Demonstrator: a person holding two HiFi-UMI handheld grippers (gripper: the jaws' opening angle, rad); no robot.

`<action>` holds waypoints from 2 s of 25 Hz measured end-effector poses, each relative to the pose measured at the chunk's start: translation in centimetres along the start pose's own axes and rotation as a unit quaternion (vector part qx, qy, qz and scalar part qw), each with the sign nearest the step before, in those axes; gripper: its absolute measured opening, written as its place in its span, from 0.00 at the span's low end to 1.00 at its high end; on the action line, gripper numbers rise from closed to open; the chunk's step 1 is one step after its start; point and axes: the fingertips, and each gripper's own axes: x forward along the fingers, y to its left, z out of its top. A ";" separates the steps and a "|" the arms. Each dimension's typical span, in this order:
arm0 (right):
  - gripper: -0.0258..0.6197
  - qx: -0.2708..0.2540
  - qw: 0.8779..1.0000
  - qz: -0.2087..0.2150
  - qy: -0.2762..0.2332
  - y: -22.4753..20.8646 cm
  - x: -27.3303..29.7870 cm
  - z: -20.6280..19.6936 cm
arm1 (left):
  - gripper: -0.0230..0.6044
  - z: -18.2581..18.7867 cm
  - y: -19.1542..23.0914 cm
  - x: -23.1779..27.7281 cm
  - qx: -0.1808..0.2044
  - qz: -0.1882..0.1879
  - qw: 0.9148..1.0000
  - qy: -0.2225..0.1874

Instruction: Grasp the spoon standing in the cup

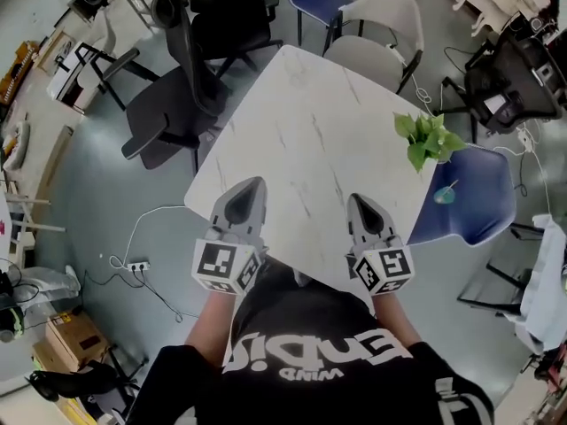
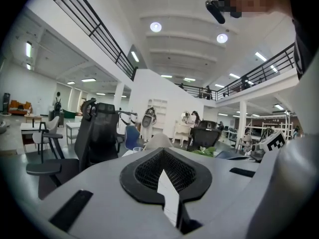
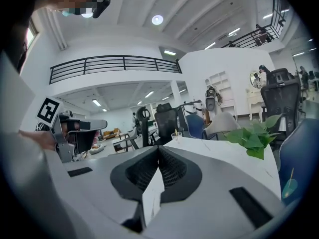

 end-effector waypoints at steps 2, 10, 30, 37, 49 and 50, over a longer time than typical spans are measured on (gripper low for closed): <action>0.06 0.002 1.000 -0.007 0.000 0.2 0.7 -0.1 | 0.06 0.0 0.7 0.8 -0.001 -0.009 1.000 0.001; 0.06 -0.004 1.000 -0.007 -0.011 0.7 3.9 1.2 | 0.06 0.2 3.0 3.5 -0.009 -0.022 1.000 -0.003; 0.36 -0.022 0.999 0.043 -0.015 1.9 10.1 3.3 | 0.06 -0.1 5.2 6.3 -0.021 -0.041 0.999 0.000; 0.36 -0.019 0.999 0.037 -0.016 0.1 13.2 3.9 | 0.06 -0.5 5.1 7.1 -0.022 -0.050 0.999 0.004; 0.36 -0.044 0.998 0.034 0.007 -3.3 21.8 3.4 | 0.06 -1.6 6.7 8.8 -0.027 -0.045 0.999 0.016; 0.36 -0.047 0.998 0.033 0.010 -3.5 22.6 3.3 | 0.06 -1.7 6.9 9.0 -0.027 -0.045 0.998 0.017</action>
